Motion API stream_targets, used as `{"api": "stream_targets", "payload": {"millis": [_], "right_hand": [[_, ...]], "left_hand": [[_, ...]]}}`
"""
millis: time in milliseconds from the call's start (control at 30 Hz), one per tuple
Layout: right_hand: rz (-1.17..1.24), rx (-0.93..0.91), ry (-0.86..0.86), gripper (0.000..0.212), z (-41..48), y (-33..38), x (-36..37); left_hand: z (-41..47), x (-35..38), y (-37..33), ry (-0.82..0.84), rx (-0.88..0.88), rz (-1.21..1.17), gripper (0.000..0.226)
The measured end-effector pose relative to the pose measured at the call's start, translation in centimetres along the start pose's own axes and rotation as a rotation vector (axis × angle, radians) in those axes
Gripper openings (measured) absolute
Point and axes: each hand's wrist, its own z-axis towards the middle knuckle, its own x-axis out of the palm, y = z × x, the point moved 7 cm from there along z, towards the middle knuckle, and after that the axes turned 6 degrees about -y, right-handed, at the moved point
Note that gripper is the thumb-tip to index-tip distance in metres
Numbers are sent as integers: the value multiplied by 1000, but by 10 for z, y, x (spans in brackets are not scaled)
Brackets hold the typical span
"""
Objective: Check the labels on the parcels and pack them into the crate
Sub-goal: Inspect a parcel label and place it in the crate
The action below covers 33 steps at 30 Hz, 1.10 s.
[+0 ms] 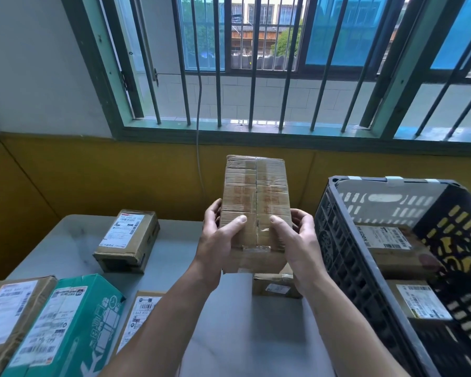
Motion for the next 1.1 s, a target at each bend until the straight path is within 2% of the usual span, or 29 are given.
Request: {"api": "stream_targets", "payload": {"millis": [100,267,400,600,733,900,967,1000,1100], "right_hand": [[-11,-8,-19,48,2,-2,-2],[-15,17,28,72,1,-5,2],[-22,5,22,60,0,-4,1],[-24,13,4,51,3,-5,-5],[6,15,16,57,2,-7,-3],[-17,-8,-29,46,3,-5,-7],[-29,-18,-33,43,3,-5,-7],[-29,-25,-30,44,3,-5,-7],[-7,-40,-6,62,2,-1,-3]], "left_hand": [[-1,-2,3,-12,-21,2,56],[0,-4,3,-27,-4,42,60],[-1,-3,2,-29,-5,72,70],[-1,-4,6,-56,-11,81,58],[0,-2,4,-54,5,70,62],[1,-2,5,-71,-5,64,35],[-1,-3,5,-84,-6,59,32],[-2,-2,4,-84,-3,55,37],[-7,2,-3,-61,-1,62,71]]}}
